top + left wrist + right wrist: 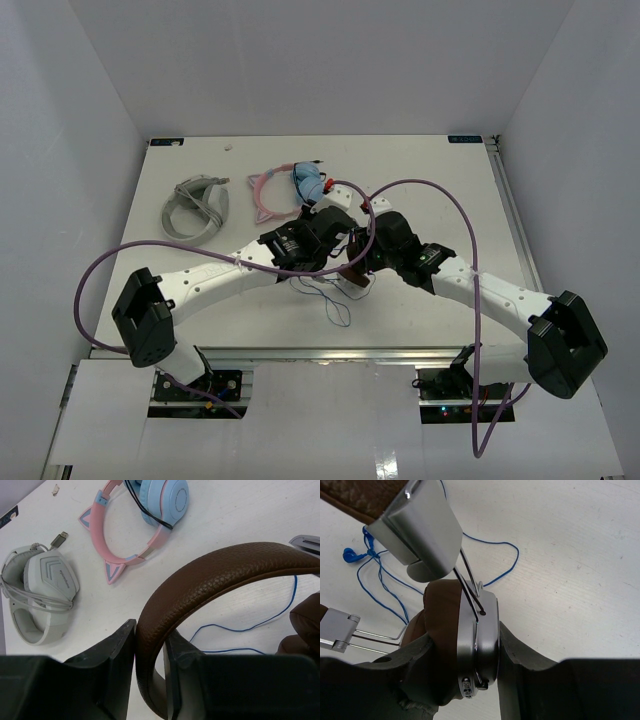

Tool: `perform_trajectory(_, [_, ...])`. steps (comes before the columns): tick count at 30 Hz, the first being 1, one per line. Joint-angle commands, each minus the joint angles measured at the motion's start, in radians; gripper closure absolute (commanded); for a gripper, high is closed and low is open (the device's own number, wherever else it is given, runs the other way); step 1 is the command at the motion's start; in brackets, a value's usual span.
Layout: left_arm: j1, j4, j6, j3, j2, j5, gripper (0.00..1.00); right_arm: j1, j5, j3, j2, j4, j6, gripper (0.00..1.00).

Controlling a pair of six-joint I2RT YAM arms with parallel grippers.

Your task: Wrap the headphones

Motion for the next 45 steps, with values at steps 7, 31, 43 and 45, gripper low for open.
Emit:
perform_trajectory(7, [-0.006,-0.024,-0.047,0.019,0.017,-0.05,1.0,0.003,-0.007,0.058,-0.02,0.051,-0.006,0.92])
perform_trajectory(31, [0.141,-0.395,-0.28,0.156,-0.239,0.015,1.0,-0.006,-0.109,-0.039,-0.422,0.246,-0.149,0.03])
perform_trajectory(43, [0.19,-0.423,-0.266,0.17,-0.319,0.088,1.0,-0.006,-0.188,-0.151,-0.54,0.353,-0.247,0.1])
perform_trajectory(45, [0.196,-0.418,-0.256,0.176,-0.339,0.132,1.0,-0.004,-0.237,-0.187,-0.545,0.373,-0.287,0.09])
